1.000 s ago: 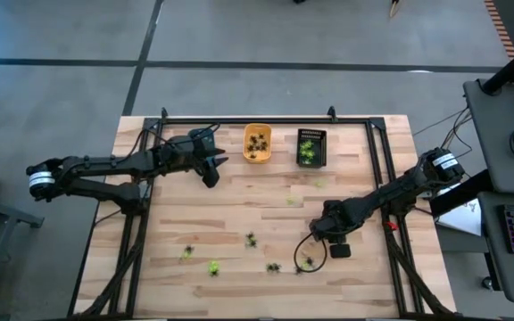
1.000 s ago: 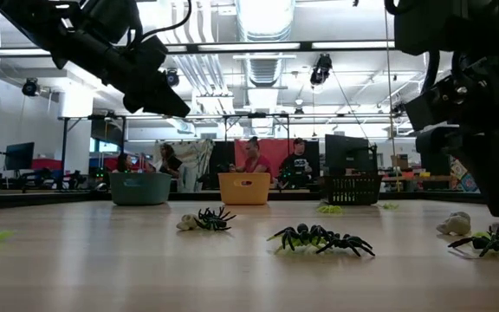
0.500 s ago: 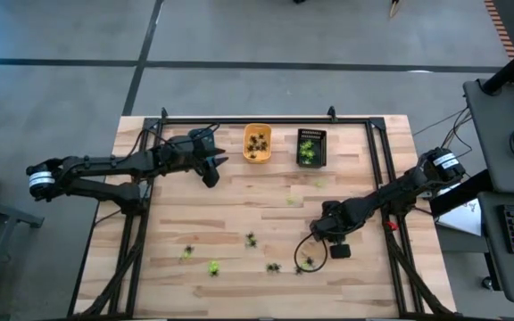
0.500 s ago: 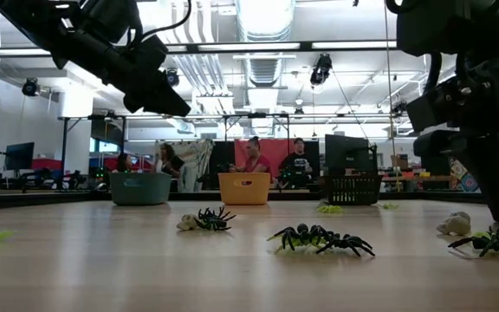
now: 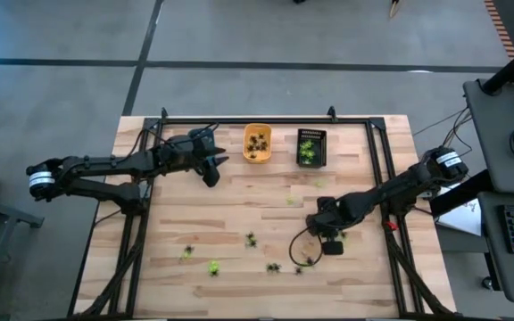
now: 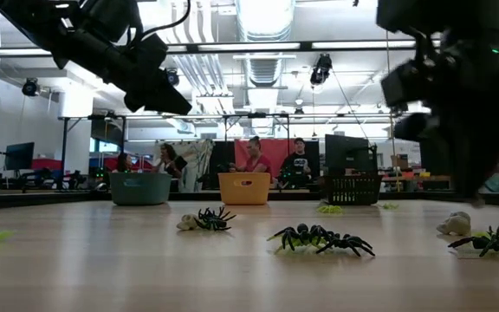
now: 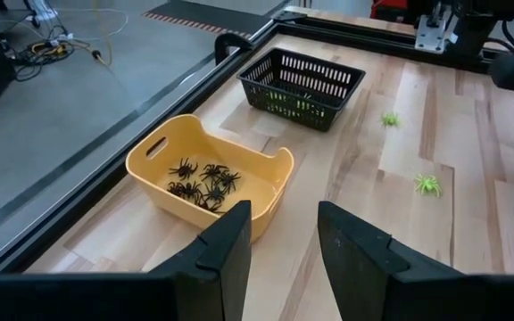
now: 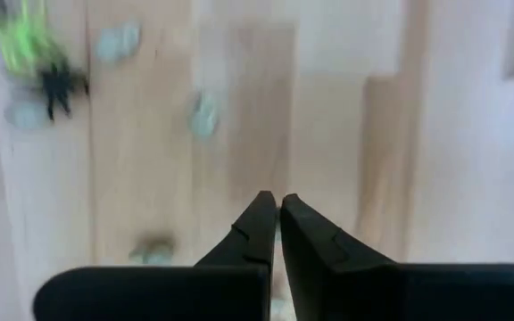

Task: Sort Halloween decoration
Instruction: Put the white skull toy into the blue bin

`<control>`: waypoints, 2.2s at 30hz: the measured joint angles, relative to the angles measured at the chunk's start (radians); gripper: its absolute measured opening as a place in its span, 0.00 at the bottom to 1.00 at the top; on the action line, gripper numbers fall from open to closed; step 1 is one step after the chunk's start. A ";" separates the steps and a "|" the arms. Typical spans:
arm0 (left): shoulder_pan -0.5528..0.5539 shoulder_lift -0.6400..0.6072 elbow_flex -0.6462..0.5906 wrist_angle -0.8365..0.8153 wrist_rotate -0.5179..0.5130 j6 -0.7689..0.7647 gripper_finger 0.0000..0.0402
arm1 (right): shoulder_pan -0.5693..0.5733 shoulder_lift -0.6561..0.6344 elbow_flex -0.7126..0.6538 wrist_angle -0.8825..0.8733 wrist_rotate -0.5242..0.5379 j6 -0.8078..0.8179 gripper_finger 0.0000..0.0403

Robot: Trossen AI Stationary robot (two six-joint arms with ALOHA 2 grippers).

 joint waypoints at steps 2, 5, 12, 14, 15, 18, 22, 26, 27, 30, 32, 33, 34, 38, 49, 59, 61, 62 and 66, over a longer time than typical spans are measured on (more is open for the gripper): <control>0.000 0.000 0.000 0.005 0.000 0.000 0.28 | -0.021 -0.022 0.001 0.045 0.020 -0.002 0.02; 0.000 0.000 0.000 0.025 0.000 -0.001 0.28 | -0.072 -0.046 0.001 0.169 0.044 -0.021 0.02; 0.000 -0.042 0.000 0.051 0.000 0.007 0.28 | -0.226 -0.008 0.000 0.681 0.057 -0.163 0.02; 0.000 -0.072 0.000 0.044 0.000 0.008 0.28 | -0.271 0.024 0.000 0.844 0.023 -0.207 0.02; 0.000 -0.089 0.000 0.043 0.003 0.008 0.28 | -0.295 0.042 0.000 0.922 -0.009 -0.217 0.02; -0.002 -0.152 0.000 0.024 0.012 0.009 0.28 | -0.361 0.114 0.001 1.172 -0.104 -0.224 0.02; -0.006 -0.255 0.000 -0.015 0.018 0.011 0.28 | -0.433 0.237 0.040 1.427 -0.172 -0.186 0.02; -0.007 -0.358 0.000 -0.036 0.051 0.011 0.28 | -0.471 0.365 0.177 1.470 -0.181 -0.183 0.02; -0.007 -0.380 0.000 -0.036 0.061 0.011 0.28 | -0.478 0.395 0.216 1.469 -0.181 -0.183 0.02; -0.008 -0.438 0.000 -0.036 0.089 0.010 0.28 | -0.500 0.487 0.341 1.459 -0.179 -0.181 0.02; -0.008 -0.470 0.000 -0.039 0.100 0.007 0.28 | -0.519 0.538 0.425 1.426 -0.176 -0.182 0.02; -0.008 -0.483 0.000 -0.043 0.106 0.007 0.28 | -0.528 0.562 0.466 1.403 -0.175 -0.183 0.02; -0.008 -0.496 0.000 -0.045 0.108 0.007 0.28 | -0.538 0.584 0.508 1.375 -0.175 -0.184 0.02; -0.008 -0.533 0.000 -0.062 0.109 0.004 0.28 | -0.568 0.672 0.666 1.262 -0.173 -0.201 0.02; -0.008 -0.556 0.000 -0.131 0.108 -0.008 0.28 | -0.624 0.874 0.976 1.055 -0.173 -0.203 0.02; -0.008 -0.553 -0.001 -0.133 0.108 -0.009 0.28 | -0.623 0.979 1.148 0.892 -0.175 -0.204 0.13; -0.008 -0.551 -0.001 -0.138 0.108 -0.012 0.28 | -0.623 0.981 1.151 0.892 -0.175 -0.184 0.18; -0.008 -0.551 -0.002 -0.145 0.108 -0.014 0.28 | -0.623 0.981 1.151 0.890 -0.175 -0.180 0.20; -0.008 -0.552 -0.002 -0.169 0.108 -0.024 0.28 | -0.623 0.969 1.146 0.861 -0.184 -0.178 0.26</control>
